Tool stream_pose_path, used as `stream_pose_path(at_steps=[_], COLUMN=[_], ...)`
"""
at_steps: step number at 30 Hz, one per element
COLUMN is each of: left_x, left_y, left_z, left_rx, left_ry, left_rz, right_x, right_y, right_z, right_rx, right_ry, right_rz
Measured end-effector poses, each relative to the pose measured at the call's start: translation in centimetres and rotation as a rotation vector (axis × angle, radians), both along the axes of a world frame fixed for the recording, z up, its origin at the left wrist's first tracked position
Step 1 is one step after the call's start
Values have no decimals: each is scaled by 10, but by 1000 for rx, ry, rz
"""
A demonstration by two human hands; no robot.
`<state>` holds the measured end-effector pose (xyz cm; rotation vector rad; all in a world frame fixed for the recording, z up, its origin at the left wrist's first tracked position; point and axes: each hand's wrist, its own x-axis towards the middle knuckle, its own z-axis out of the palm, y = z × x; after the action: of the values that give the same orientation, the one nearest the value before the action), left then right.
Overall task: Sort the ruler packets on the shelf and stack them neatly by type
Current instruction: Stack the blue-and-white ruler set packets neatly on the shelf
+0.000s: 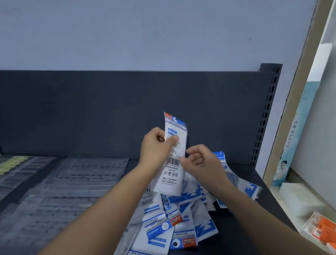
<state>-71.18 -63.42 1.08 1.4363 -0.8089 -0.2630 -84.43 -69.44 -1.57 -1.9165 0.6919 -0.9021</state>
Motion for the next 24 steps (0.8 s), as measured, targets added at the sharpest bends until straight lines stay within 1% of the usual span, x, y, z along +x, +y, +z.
stream_pose_path(at_steps=[1,3,5,6,7,8,9,10,11,12,13,14,15,18,20,22,24], left_x=[-6,-15,-14,-10,-6,3,12,21,28,33,33,31,30,29,29,30,34], left_y=[2,7,10,11,12,14,18,22,26,30,35,38,39,38,38,37,37], left_z=[3,8,9,8,5,2,-1,-2,-6,-9,-11,-13,-17,-29,-30,-31,-30], left_rx=[48,149,148,149,195,303,479,699,910,1069,1169,1214,1213,1000,893,802,664], left_ry=[58,244,374,375,308,156,-65,-290,-460,-542,-540,-500,-458,-332,-275,-238,-145], left_rz=[-105,-316,-407,-404,-367,-295,-225,-188,-199,-248,-305,-353,-387,-430,-411,-310,-141], right_x=[1,-1,-4,-6,-6,-7,-7,-7,-7,-7,-7,-6,-5,-1,1,2,1], right_y=[4,6,3,1,-2,-4,-5,-7,-8,-9,-10,-10,-10,-8,-8,-7,-6], right_z=[2,5,5,4,2,0,-2,-3,-5,-6,-7,-9,-10,-16,-20,-20,-20], right_rx=[13,104,135,136,145,161,179,189,192,193,201,217,239,316,355,386,413], right_ry=[-2,-1,17,31,47,61,69,79,87,95,101,105,109,118,122,124,125], right_rz=[54,158,168,137,96,59,30,14,5,0,-5,-5,-2,10,20,23,23])
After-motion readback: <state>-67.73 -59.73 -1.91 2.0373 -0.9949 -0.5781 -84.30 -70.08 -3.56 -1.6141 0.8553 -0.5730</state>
